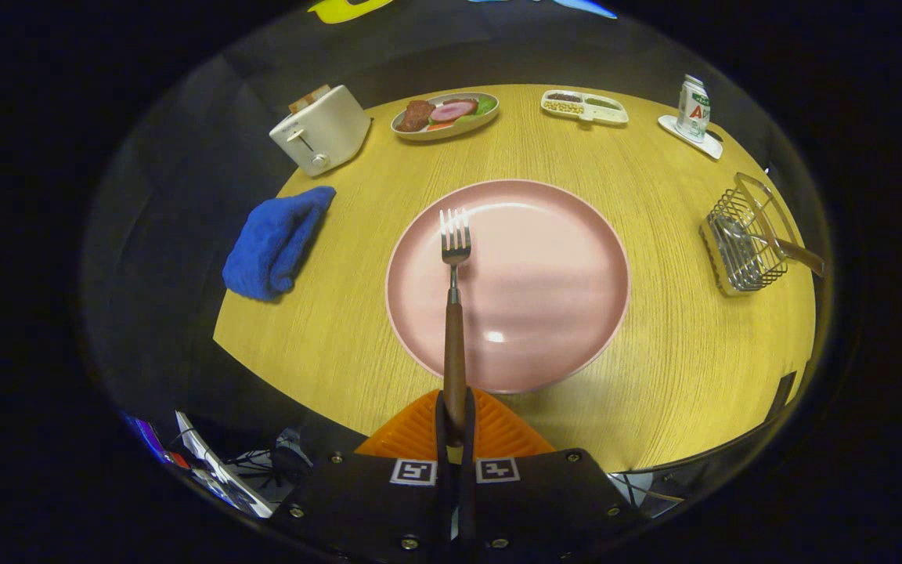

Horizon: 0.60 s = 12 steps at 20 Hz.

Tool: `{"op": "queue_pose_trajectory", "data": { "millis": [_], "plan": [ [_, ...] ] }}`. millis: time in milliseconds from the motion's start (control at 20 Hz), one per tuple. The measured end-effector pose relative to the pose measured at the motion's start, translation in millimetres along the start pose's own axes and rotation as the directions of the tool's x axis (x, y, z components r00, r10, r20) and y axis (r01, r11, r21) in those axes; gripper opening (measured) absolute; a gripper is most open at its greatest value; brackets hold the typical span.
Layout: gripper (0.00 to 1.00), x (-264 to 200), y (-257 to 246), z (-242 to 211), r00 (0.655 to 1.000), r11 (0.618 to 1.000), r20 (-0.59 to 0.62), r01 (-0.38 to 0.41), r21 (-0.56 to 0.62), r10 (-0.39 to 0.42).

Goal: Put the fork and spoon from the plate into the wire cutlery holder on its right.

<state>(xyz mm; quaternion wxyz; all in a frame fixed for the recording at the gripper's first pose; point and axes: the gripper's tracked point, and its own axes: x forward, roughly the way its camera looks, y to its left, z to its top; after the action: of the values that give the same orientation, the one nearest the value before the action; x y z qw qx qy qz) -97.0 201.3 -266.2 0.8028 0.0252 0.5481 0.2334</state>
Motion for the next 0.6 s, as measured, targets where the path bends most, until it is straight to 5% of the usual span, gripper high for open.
{"op": "queue_pose_trajectory", "data": {
  "millis": [600],
  "plan": [
    [0.04,-79,-122,47,0.979,0.975,0.121,0.141,0.171,-0.163]
  ]
}}
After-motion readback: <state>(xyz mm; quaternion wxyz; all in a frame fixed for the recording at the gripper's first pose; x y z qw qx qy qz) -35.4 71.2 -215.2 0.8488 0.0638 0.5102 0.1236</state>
